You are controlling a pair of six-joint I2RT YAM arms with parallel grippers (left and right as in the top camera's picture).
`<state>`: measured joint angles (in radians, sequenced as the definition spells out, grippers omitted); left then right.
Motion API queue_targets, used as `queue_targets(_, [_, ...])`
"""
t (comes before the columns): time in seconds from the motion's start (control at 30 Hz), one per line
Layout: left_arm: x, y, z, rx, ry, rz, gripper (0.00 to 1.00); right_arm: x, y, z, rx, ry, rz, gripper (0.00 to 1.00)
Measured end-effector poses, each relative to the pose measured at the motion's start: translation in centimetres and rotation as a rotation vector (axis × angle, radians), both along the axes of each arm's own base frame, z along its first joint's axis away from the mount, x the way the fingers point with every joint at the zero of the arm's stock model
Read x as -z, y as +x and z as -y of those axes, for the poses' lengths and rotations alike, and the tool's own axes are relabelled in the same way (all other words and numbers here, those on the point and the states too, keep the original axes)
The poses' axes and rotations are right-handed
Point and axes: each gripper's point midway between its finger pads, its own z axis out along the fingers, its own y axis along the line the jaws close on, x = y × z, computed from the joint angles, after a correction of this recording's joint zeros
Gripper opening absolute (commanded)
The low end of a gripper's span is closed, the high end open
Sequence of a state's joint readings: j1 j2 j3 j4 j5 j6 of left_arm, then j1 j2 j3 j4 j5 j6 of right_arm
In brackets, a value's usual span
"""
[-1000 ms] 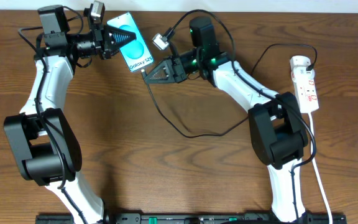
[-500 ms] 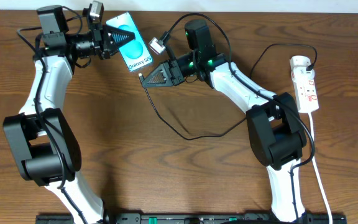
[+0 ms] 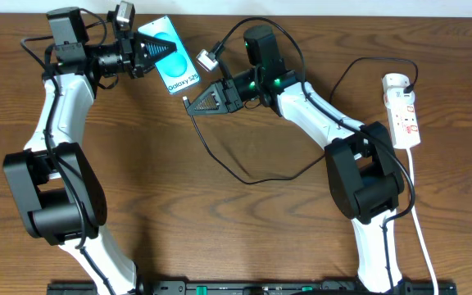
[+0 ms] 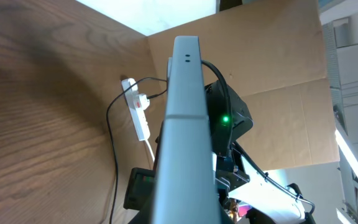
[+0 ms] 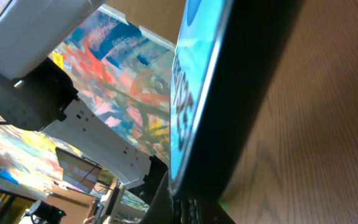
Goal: Plug charger to phone and switch on socket
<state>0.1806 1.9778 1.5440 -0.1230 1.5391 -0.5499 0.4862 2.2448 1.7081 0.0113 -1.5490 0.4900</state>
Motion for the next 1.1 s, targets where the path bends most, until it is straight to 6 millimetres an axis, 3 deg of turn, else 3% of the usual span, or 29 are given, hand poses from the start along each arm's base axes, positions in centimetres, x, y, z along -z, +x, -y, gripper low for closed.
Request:
queue_targets(0.43, [1.9,2.3,-1.0,-0.15,0.089,-0.076,0.07,0.0,2.4,2.4,0.065,0.001,0.002,0.01])
queue_targets(1.1, [0.4,0.5,0.2,-0.028,0.01,-0.056,0.07,0.1,3.2,3.3,0.089,-0.004,-0.007,0.01])
